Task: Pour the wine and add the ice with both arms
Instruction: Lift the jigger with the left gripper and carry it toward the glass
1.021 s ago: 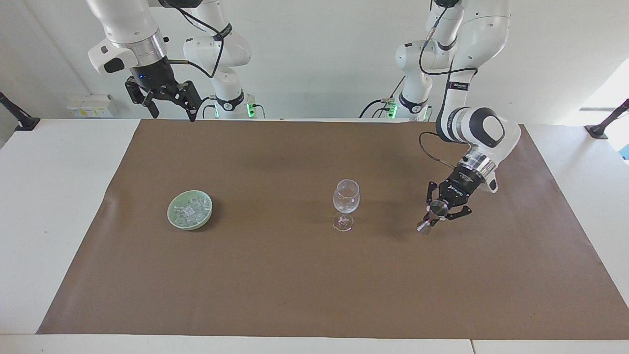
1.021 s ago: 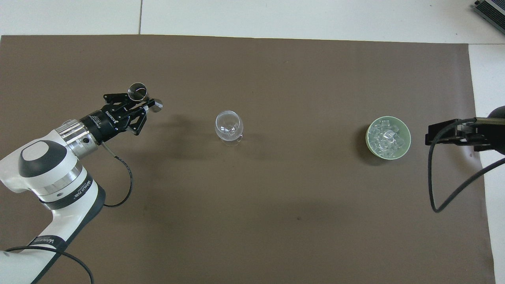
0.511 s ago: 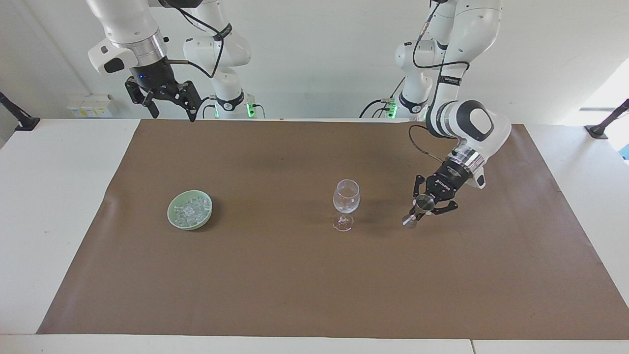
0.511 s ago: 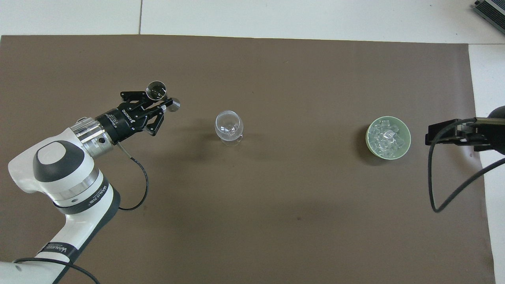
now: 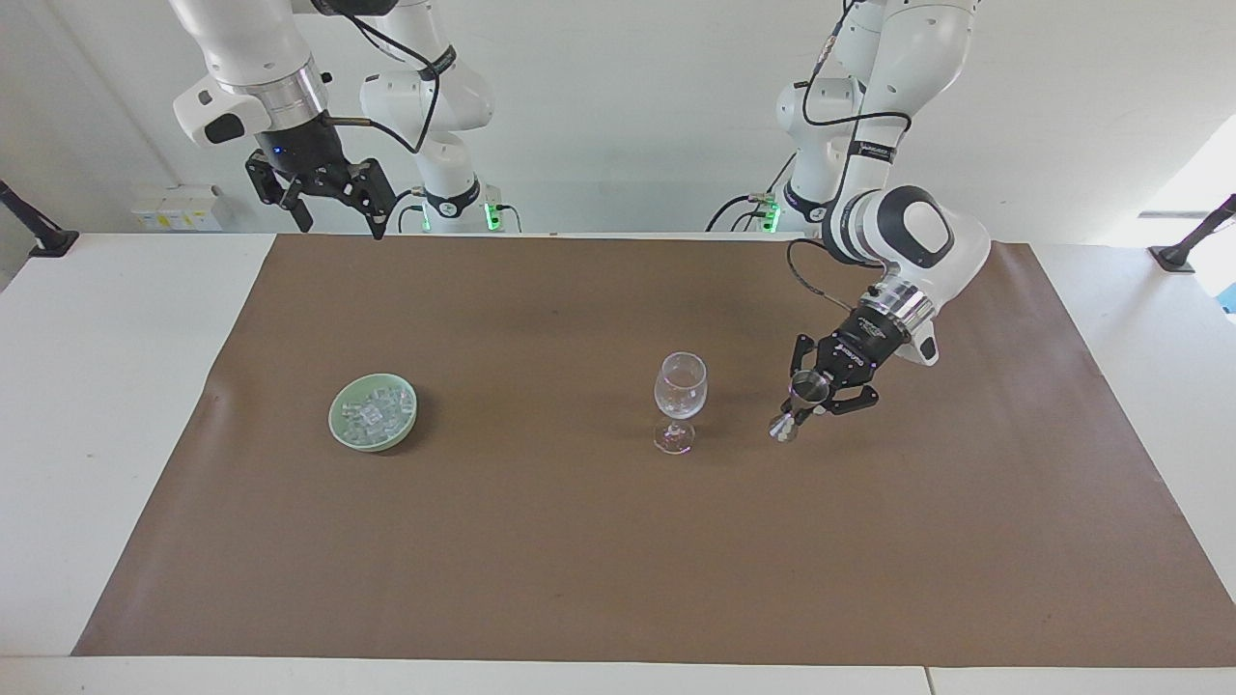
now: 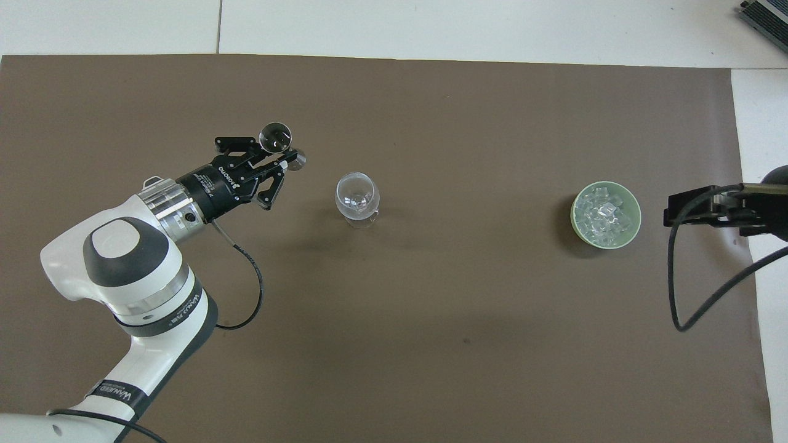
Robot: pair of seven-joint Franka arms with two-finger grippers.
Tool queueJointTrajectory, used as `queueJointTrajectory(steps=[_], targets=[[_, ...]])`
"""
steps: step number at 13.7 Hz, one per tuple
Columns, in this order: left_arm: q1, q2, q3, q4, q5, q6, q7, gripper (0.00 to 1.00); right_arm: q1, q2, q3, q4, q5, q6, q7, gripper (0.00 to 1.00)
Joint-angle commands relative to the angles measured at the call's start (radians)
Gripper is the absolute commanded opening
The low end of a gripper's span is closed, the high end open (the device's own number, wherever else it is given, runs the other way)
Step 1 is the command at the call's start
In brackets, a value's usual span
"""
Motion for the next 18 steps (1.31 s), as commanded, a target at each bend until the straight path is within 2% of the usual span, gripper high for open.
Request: queueJointTrajectory(steps=[1,5,11,18], targets=[[-0.055,0.025,0.006,0.047,-0.035,0.066,0.008,0.0,0.008,-0.022,-0.007,-0.024,-0.003,0.013,0.002,1.0],[-0.087,0.026,0.007,0.069,-0.035,0.072,0.014,0.0,0.006,-0.022,-0.007,-0.024,-0.003,0.013,0.002,1.0],[-0.147,0.051,0.007,0.107,-0.032,0.158,0.044,0.0,0.006,-0.022,-0.007,-0.024,-0.003,0.013,0.002,1.0],[-0.16,0.053,0.009,0.11,-0.029,0.161,0.141,0.0,0.008,-0.021,-0.007,-0.024,-0.003,0.012,0.002,1.0]])
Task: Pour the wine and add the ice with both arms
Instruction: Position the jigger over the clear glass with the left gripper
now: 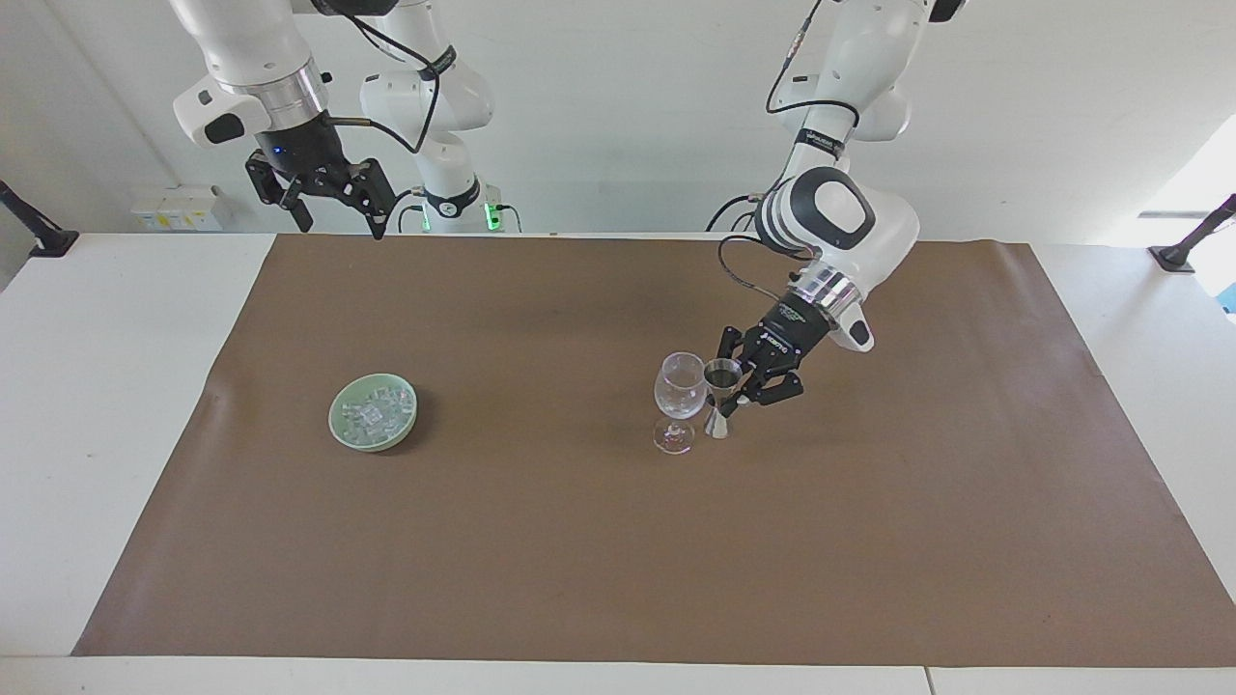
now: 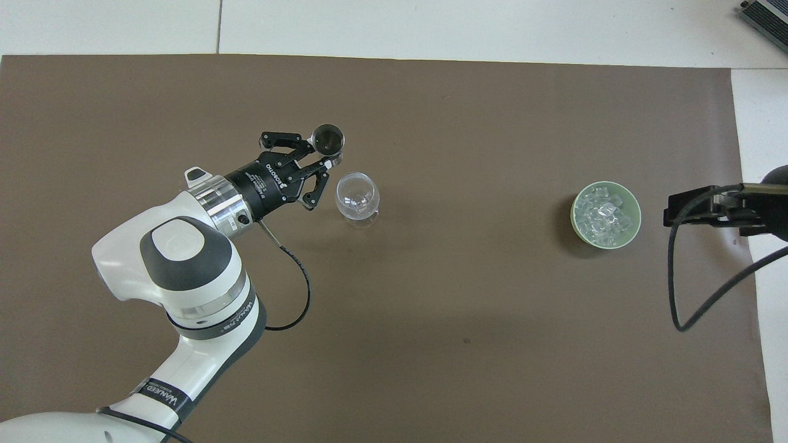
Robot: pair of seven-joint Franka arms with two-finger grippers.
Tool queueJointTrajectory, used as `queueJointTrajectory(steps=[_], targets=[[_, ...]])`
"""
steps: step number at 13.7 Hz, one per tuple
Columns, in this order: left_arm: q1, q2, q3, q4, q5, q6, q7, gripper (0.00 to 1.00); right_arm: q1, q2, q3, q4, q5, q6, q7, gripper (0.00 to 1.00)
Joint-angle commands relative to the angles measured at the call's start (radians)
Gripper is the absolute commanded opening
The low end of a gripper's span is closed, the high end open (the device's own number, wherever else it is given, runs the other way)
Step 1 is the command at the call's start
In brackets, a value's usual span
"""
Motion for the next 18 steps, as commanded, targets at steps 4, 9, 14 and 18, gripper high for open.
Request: queueJointTrajectory(steps=[4,9,14,18], targets=[[-0.029,0.005,0.011,0.018,-0.021,0.027,0.119,0.0,0.008,-0.022,-0.006,-0.024,-0.003,0.013,0.003,1.0],[-0.043,0.001,0.011,0.016,-0.021,0.027,0.204,0.0,0.006,-0.022,-0.007,-0.024,-0.003,0.012,0.002,1.0],[-0.043,-0.002,0.011,0.012,-0.019,0.016,0.292,0.0,0.008,-0.022,-0.007,-0.024,-0.003,0.012,0.002,1.0],[-0.043,-0.003,0.011,0.009,-0.016,0.01,0.365,0.0,0.006,-0.022,-0.007,-0.025,-0.003,0.012,0.003,1.0]])
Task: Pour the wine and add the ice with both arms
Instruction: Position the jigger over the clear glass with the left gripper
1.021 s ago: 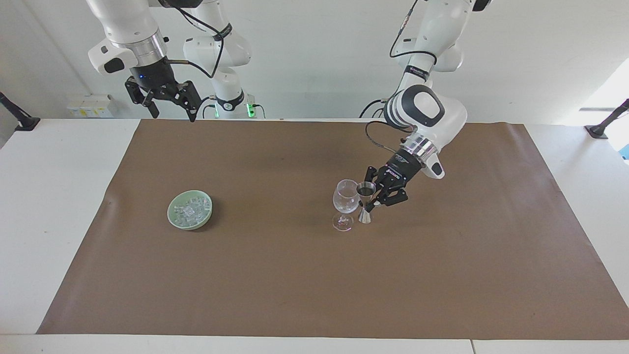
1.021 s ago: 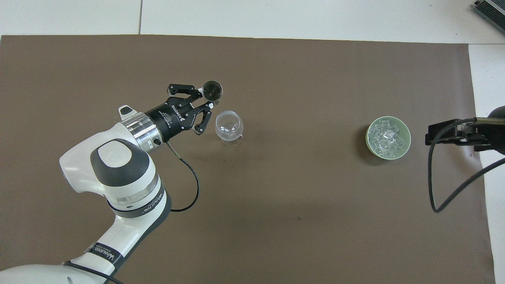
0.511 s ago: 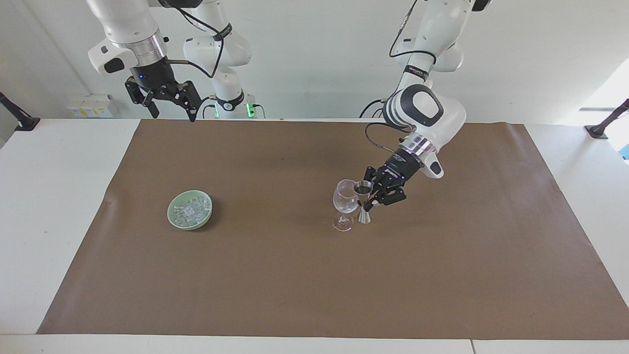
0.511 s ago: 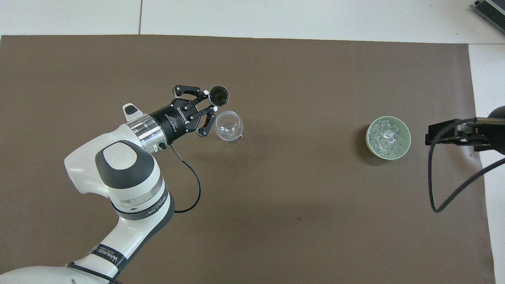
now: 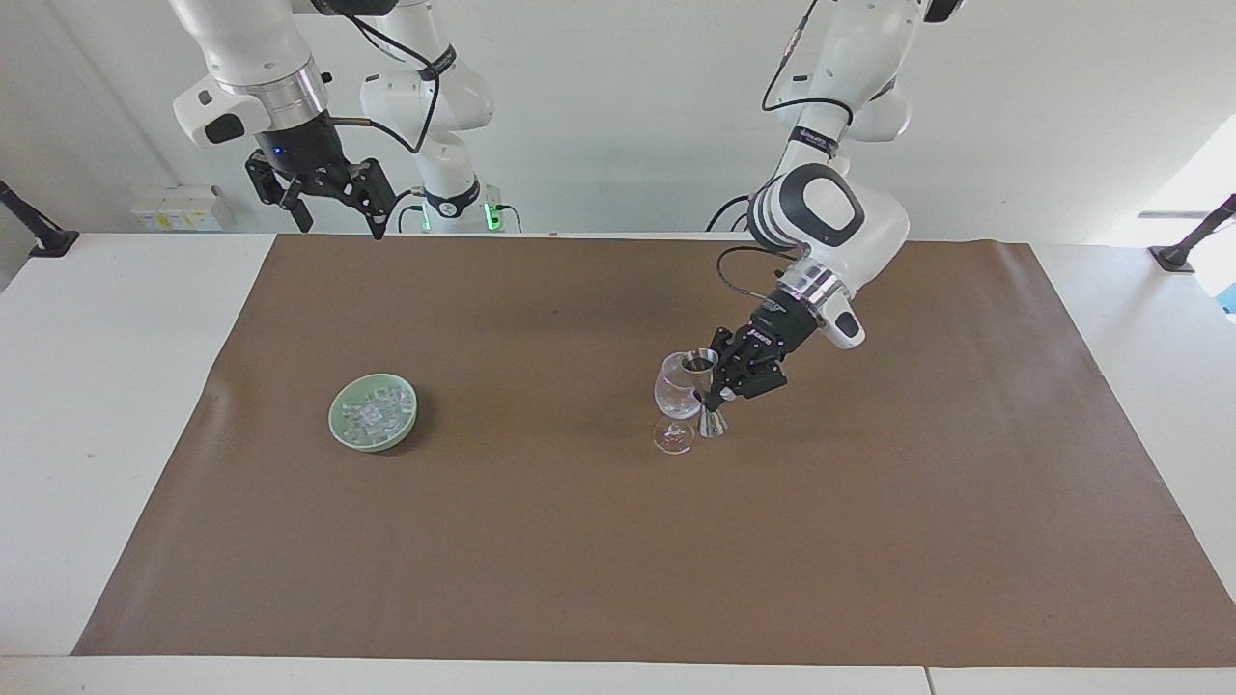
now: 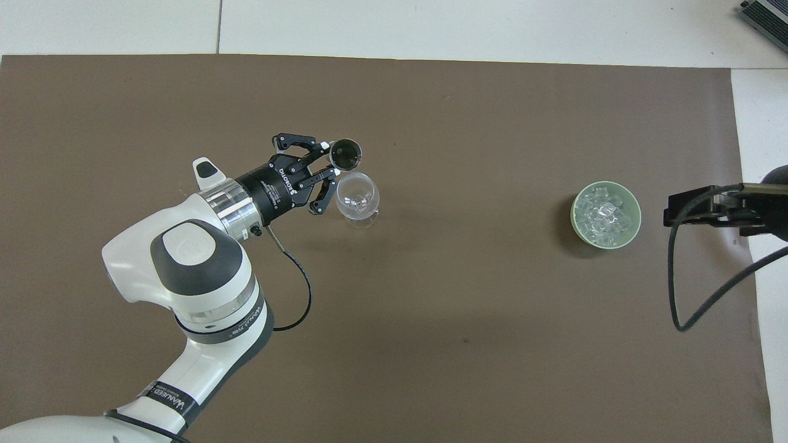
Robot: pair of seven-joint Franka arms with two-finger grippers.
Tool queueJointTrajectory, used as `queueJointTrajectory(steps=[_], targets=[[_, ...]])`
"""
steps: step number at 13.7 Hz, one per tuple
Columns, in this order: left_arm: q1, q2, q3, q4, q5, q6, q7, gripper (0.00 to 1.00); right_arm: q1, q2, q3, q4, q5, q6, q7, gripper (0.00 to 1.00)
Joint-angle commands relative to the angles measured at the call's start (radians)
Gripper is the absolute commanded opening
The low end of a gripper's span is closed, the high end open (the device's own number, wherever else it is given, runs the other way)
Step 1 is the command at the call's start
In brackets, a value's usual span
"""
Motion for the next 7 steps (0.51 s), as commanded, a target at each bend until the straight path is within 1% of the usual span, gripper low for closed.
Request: queueJointTrajectory(steps=[1,7], targets=[[-0.018,-0.003,0.011,0.006,-0.016,0.008,0.07,0.0,0.008,-0.022,-0.007,-0.024,-0.003,0.013,0.002,1.0],[-0.014,-0.005,0.011,0.006,-0.01,-0.015,0.136,0.0,0.006,-0.022,-0.007,-0.025,-0.003,0.012,0.002,1.0]])
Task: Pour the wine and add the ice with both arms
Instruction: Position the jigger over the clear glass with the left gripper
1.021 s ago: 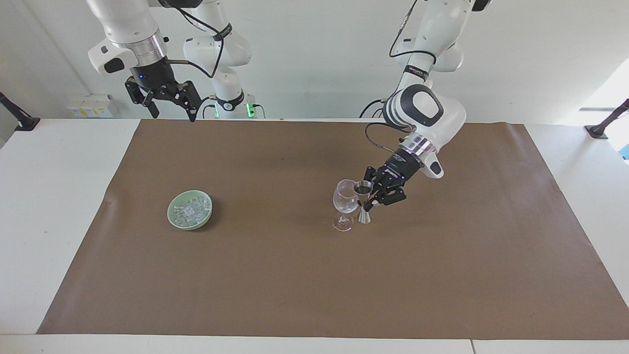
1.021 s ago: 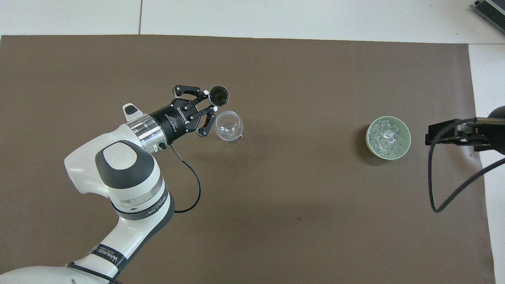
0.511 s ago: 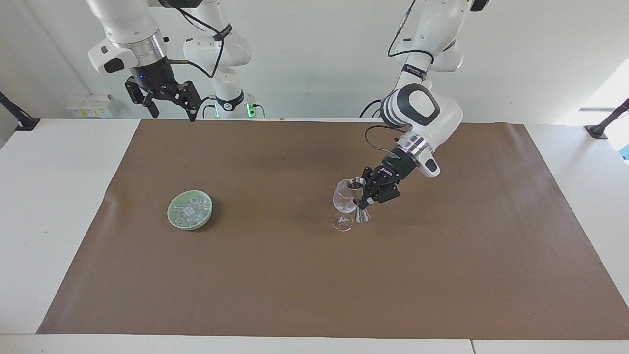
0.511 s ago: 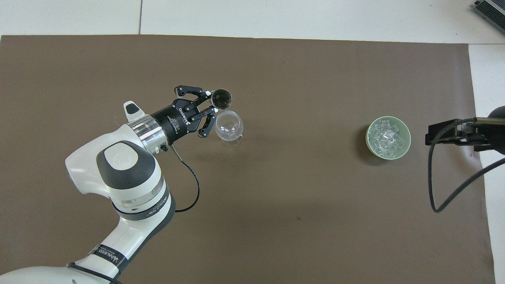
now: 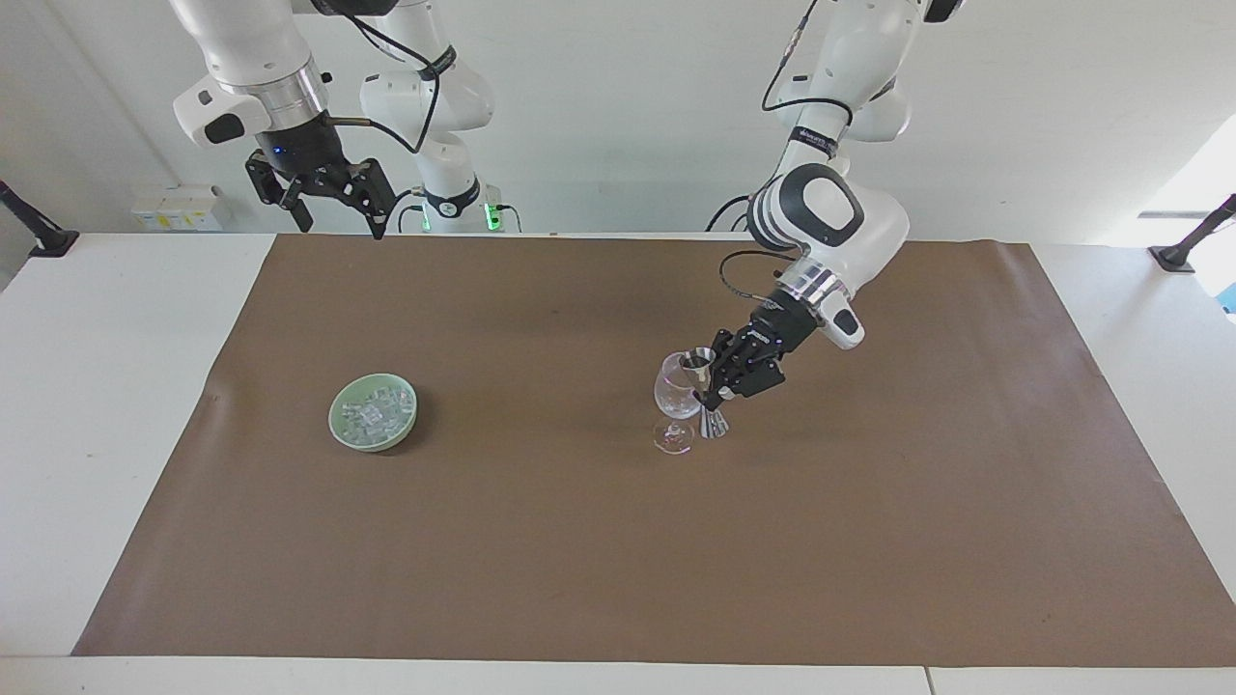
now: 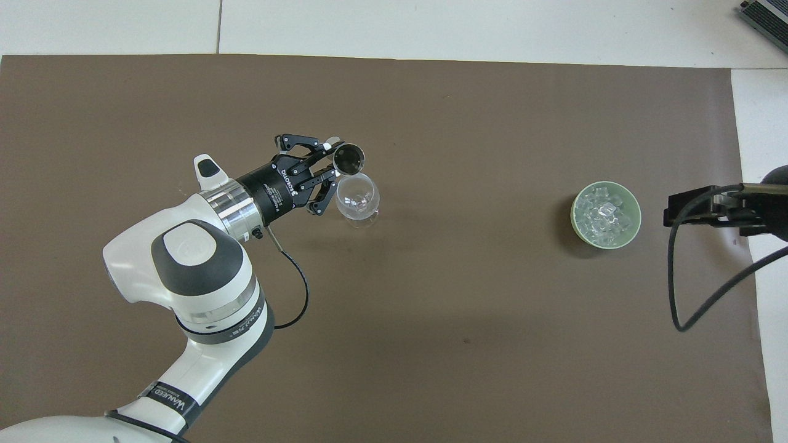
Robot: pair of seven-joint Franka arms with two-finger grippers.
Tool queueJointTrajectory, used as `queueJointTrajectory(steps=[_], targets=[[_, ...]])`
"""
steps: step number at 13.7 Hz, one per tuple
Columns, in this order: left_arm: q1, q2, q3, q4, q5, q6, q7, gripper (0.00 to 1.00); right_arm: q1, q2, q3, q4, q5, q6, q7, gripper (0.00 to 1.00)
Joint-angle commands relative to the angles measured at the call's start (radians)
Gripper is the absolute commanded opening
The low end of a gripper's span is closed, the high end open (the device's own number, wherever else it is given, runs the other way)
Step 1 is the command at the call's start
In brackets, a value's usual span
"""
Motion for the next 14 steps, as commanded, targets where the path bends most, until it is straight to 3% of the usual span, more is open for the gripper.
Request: queueJointTrajectory(steps=[1,14], targets=[[-0.01,-0.006,0.012,0.006,-0.01,-0.016,0.045,0.0,0.006,-0.022,-0.007,-0.025,-0.003,0.012,0.003,1.0],[0.001,-0.007,0.013,0.005,-0.007,-0.028,0.239,0.0,0.006,-0.022,-0.007,-0.024,-0.003,0.012,0.002,1.0]])
